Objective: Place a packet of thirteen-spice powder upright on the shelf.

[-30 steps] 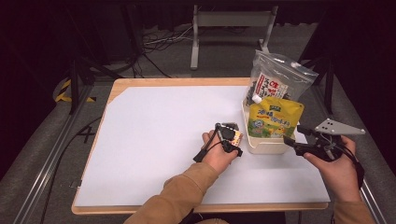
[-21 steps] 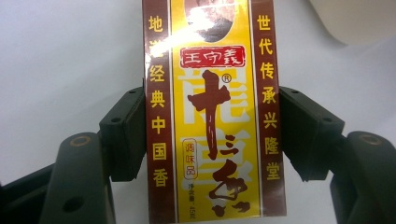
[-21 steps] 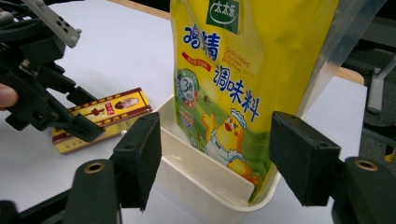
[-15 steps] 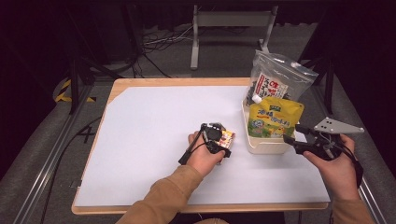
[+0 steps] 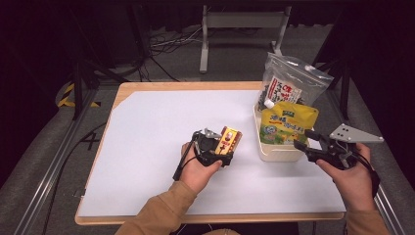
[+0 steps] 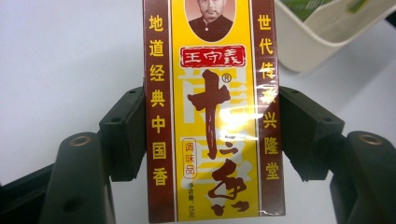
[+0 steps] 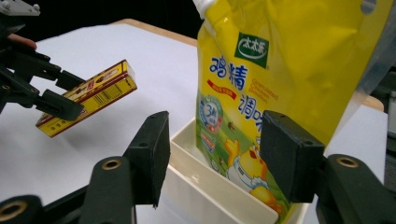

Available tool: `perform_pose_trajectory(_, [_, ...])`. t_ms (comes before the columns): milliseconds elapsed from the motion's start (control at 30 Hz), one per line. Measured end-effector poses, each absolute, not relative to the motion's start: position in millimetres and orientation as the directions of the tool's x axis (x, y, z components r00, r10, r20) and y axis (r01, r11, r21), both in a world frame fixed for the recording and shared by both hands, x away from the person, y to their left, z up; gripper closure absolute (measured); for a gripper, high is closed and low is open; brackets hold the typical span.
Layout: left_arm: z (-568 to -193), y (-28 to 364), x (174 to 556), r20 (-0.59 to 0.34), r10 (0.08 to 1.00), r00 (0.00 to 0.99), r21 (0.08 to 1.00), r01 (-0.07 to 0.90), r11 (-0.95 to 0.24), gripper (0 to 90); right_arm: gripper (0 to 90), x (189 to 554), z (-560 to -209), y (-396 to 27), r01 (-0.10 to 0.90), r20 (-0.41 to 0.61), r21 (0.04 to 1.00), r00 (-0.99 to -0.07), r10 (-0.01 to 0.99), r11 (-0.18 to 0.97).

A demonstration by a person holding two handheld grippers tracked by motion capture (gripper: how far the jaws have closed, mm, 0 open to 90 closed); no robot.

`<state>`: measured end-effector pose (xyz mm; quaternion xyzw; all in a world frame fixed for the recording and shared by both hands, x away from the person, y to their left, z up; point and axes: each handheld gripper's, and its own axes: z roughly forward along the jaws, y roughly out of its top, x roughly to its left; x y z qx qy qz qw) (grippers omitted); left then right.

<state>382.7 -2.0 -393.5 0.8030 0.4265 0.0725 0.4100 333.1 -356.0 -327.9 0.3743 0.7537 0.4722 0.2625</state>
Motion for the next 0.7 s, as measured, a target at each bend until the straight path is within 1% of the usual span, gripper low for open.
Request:
perform_pose_trajectory(233, [-390.5, 10.2, 374.8, -0.243, 0.707, 0.665, 0.787, 0.561, -0.257, 32.4, 43.5, 330.9, -326.3, -350.7, 0.32, -0.033, 0.907, -0.596, 0.802, 0.275])
perform_pose_trajectory(333, [-392.2, 17.2, 374.3, -0.28, 0.692, 0.665, 0.81, 0.551, -0.201, 32.3, 43.2, 331.2, -327.1, -349.3, 0.325, -0.028, 0.904, -0.602, 0.798, 0.277])
perform_pose_trajectory(367, [-392.8, 19.5, 374.1, -0.28, 0.688, 0.67, 0.821, 0.538, -0.19, 32.3, 43.1, 331.1, -327.4, -348.7, 0.328, -0.026, 0.903, -0.603, 0.797, 0.278])
perform_pose_trajectory(700, [-391.4, 38.3, 359.1, -0.214, 0.664, 0.716, 0.893, 0.419, -0.163, 32.3, 42.7, 330.9, -329.0, -337.8, 0.357, 0.015, 0.892, -0.635, 0.772, 0.276])
